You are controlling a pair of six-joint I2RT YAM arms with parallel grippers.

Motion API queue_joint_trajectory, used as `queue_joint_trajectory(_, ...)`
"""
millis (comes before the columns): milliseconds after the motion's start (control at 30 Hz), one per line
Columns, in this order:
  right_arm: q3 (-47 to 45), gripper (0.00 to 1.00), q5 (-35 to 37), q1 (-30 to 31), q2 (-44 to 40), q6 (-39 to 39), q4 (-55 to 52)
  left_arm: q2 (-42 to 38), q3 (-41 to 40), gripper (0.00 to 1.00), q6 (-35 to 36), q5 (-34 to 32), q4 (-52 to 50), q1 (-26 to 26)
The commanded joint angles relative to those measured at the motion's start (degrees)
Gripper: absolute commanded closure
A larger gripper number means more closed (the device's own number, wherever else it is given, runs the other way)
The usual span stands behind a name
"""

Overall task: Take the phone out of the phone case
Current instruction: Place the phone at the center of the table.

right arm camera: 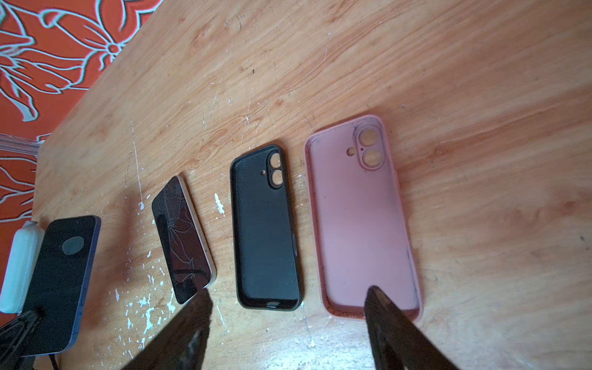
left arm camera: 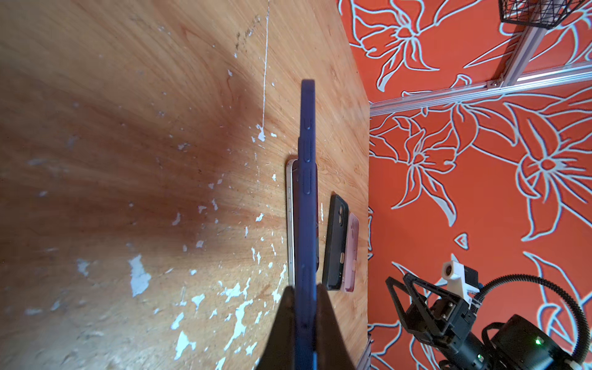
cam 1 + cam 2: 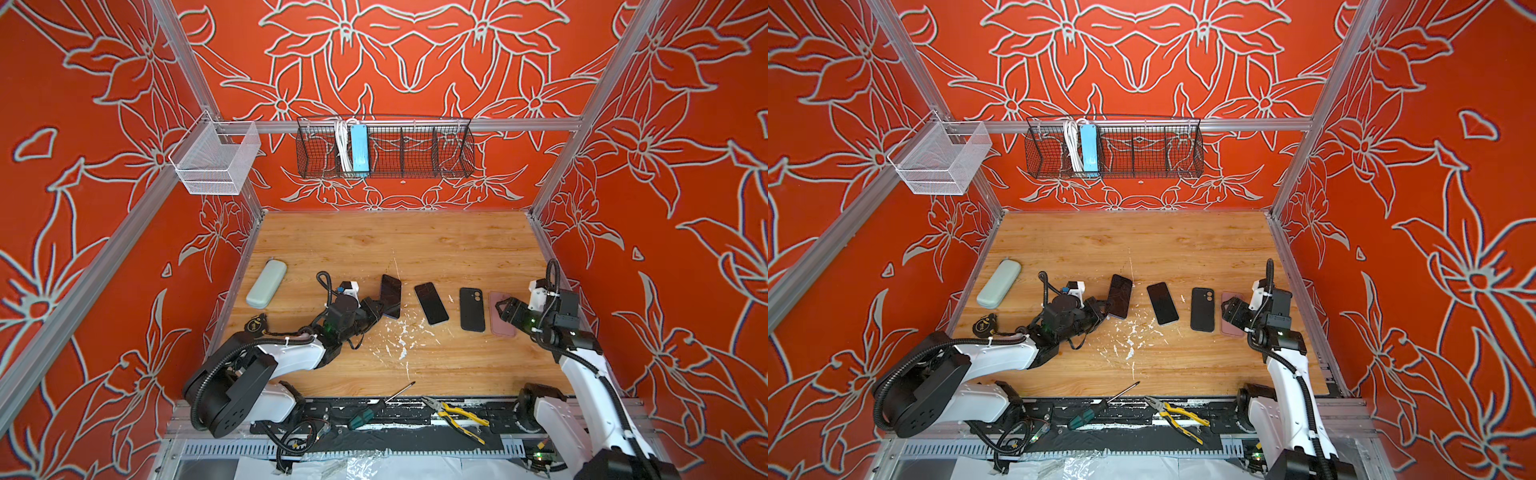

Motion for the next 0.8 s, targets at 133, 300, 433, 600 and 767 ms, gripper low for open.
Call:
queue_joint_trajectory(133, -1.18, 0.23, -1.46, 0.26, -0.25, 0.42, 2.44, 3.63, 1.48, 1.0, 0.0, -4.02, 5.46, -1.9)
queue_joint_trajectory(300, -1.44, 0.23, -1.95, 0.26, 0.15, 0.38, 3.08, 4.81, 2.42, 1.0, 0.29, -4.9, 4.6, -2.74)
queue_joint_trajectory(433, -1.72, 0.23, -2.28, 0.19, 0.12, 0.45, 3.21, 6.65, 2.95, 1.0, -0.38, -4.88, 5.26, -3.13)
queue_joint_trajectory(600, -2.0, 0.23, -2.75, 0.24, -0.23, 0.71, 3.45, 8.85, 2.82, 1.0, -1.49, -5.02, 6.94, -3.68)
queue_joint_trajectory(767, -1.99, 0.23, -2.68, 0.25, -0.35, 0.67, 3.36, 9.61, 2.74, 1.0, -1.75, -5.75, 6.77, -4.06)
